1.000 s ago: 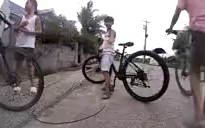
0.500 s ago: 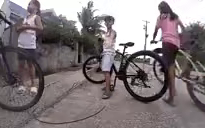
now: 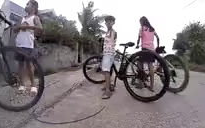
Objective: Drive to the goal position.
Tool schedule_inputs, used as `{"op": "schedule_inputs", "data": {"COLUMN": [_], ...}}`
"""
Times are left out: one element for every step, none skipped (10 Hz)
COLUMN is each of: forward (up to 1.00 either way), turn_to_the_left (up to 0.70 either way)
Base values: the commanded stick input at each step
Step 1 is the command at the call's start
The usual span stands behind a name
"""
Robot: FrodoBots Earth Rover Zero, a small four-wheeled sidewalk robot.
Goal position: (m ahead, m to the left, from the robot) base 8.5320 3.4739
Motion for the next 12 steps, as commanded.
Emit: {"op": "schedule_inputs", "data": {"forward": [0.0,0.0,0.0,0.0,0.0,0.0,0.0,0.0,0.0,0.0,0.0,0.0], "turn_to_the_left": [0.0,0.0,0.0,0.0,0.0,0.0,-0.22,-0.45,-0.21,0.0,0.0,0.0]}}
